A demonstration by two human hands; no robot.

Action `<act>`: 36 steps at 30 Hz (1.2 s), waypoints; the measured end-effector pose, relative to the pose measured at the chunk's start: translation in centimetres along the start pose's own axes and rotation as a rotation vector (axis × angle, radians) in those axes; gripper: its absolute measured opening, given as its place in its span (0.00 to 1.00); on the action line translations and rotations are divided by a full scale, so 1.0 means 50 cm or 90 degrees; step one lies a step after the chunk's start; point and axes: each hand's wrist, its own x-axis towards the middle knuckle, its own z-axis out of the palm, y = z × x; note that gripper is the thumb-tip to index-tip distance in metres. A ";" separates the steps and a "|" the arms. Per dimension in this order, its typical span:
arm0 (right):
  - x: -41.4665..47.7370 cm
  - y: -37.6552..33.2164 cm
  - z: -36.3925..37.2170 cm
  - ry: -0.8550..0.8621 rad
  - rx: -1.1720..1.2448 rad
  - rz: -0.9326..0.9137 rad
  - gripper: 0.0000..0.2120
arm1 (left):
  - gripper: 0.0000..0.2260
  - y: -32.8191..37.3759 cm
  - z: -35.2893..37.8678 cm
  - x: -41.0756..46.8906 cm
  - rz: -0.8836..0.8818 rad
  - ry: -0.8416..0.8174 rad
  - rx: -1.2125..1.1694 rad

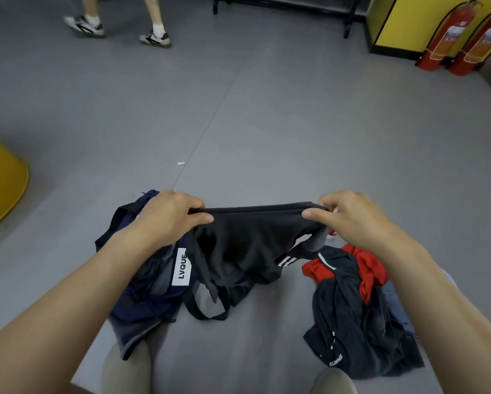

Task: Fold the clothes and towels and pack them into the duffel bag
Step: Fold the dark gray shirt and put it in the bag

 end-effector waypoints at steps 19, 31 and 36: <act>-0.058 0.042 -0.047 0.180 -0.035 0.016 0.18 | 0.10 0.078 -0.004 -0.033 0.040 0.233 -0.356; -0.090 0.057 -0.048 0.141 0.120 0.036 0.08 | 0.08 0.083 -0.001 -0.055 0.076 -0.038 -0.439; -0.079 0.076 -0.048 0.110 0.107 0.121 0.06 | 0.08 0.084 0.007 -0.045 0.045 0.000 -0.348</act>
